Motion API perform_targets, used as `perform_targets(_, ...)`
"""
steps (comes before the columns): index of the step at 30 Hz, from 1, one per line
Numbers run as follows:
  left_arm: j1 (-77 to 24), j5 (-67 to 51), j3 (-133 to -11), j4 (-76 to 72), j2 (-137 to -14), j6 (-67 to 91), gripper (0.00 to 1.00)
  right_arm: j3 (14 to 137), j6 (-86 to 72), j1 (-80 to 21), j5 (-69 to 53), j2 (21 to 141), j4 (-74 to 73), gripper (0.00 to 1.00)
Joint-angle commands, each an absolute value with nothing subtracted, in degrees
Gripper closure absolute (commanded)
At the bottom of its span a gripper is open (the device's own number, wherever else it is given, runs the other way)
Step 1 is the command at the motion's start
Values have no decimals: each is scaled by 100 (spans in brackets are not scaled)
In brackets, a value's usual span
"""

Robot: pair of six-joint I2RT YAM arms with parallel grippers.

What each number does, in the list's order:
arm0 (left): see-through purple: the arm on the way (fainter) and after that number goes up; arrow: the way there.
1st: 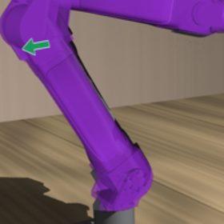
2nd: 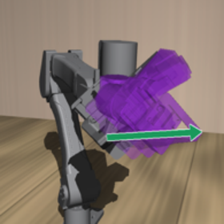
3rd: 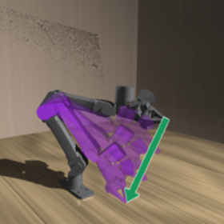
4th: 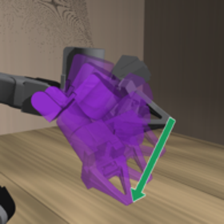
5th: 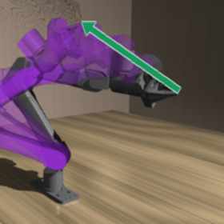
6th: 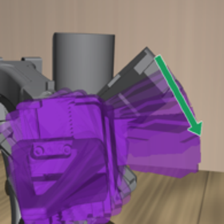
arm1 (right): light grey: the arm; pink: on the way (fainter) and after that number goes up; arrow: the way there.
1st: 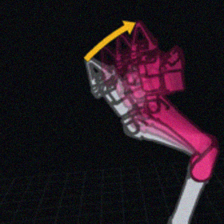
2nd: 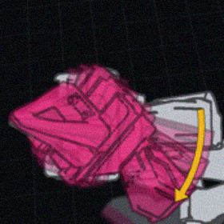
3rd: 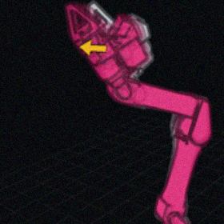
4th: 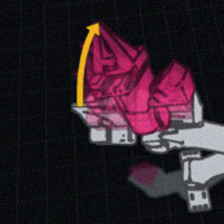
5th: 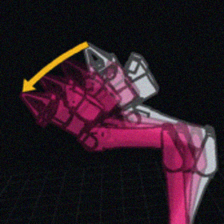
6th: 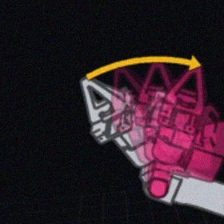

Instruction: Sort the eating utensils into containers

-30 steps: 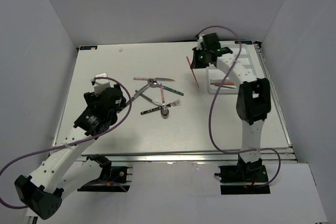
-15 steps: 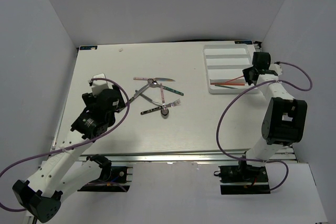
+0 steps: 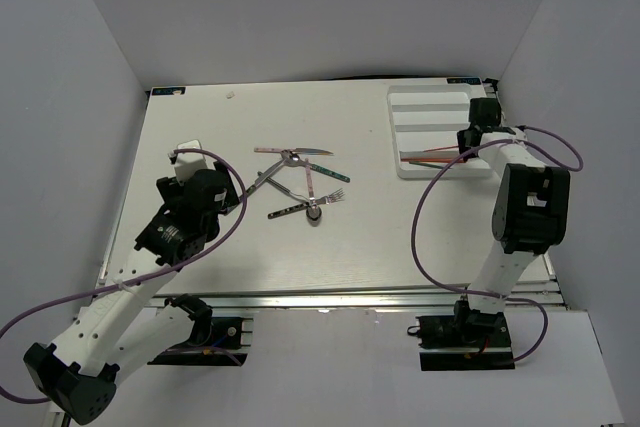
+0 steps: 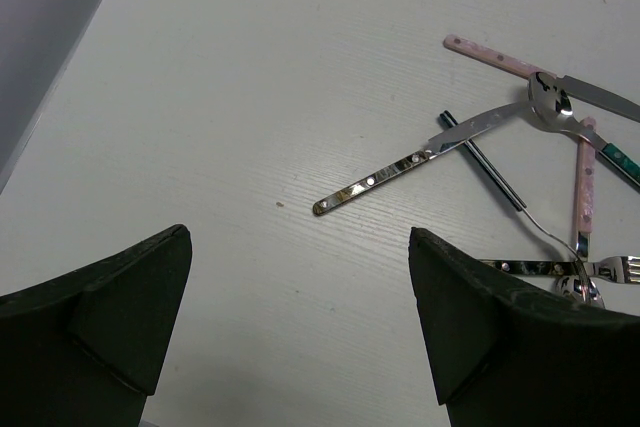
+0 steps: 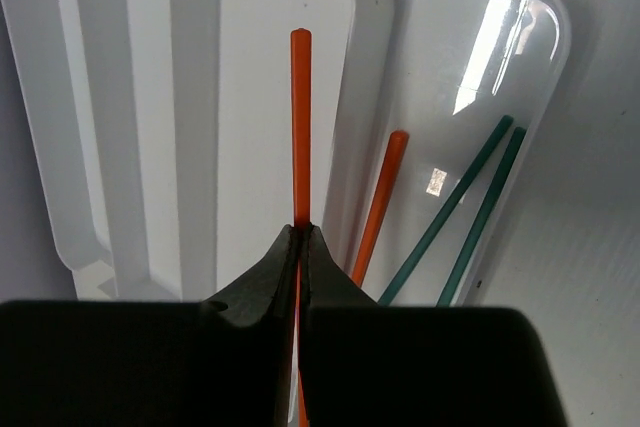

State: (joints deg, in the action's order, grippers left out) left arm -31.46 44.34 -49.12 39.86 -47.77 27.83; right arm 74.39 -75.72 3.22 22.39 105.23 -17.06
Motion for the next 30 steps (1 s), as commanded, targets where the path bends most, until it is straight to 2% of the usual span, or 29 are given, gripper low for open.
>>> perform_targets(1,-3146,4395,-4878,3885,-4684,2733,2,7542,-7541,316,2391,10547,-1539,100)
perform_targets(7,-3146,4359,-4869,3876,-4658,2716,2,7260,-7567,316,2110,10652,-1266,100)
perform_targets(10,-3146,4386,-4860,3885,-4623,2725,2,7216,-7506,308,2004,10644,-1257,87)
perform_targets(15,-3146,4412,-4860,3894,-4597,2725,2,7049,-7453,316,1951,10477,-1152,76)
perform_targets(19,-3146,4421,-4860,3894,-4588,2733,2,7022,-7365,316,1916,10371,-1125,58)
perform_targets(27,-3146,4447,-4860,3902,-4570,2742,2,7373,-6514,45,2100,9888,-1177,51)
perform_targets(28,-3146,4456,-4860,3902,-4570,2742,2,7461,-6052,9,2170,9844,-1178,48)
perform_targets(30,-3146,4482,-4869,3911,-4579,2751,2,7681,-5321,-456,2023,9756,-986,47)
